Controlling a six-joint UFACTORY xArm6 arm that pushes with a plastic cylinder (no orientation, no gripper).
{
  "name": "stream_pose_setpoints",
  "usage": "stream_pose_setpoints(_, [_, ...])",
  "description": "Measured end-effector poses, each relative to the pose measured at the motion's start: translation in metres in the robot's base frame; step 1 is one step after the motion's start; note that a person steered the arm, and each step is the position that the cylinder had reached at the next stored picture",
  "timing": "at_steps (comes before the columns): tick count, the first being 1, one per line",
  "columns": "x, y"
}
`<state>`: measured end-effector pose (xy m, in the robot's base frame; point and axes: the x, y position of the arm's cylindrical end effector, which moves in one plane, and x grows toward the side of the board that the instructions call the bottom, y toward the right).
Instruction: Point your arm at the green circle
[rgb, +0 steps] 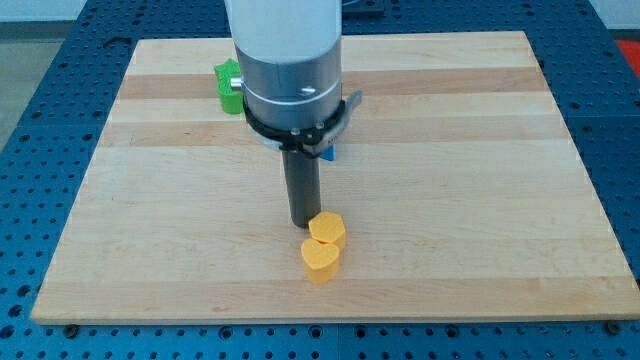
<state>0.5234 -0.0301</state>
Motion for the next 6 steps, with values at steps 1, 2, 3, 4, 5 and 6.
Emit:
stream_pose_setpoints(1, [-0.002,0.000])
stream_pose_setpoints(2, [-0.018,0.000])
stream_pose_setpoints(3, [-0.021,0.000])
stream_pose_setpoints(4, [-0.021,-0.031])
stream_pose_setpoints(5, [-0.021,-0.101])
stream_pose_setpoints(6, [-0.042,-0.173])
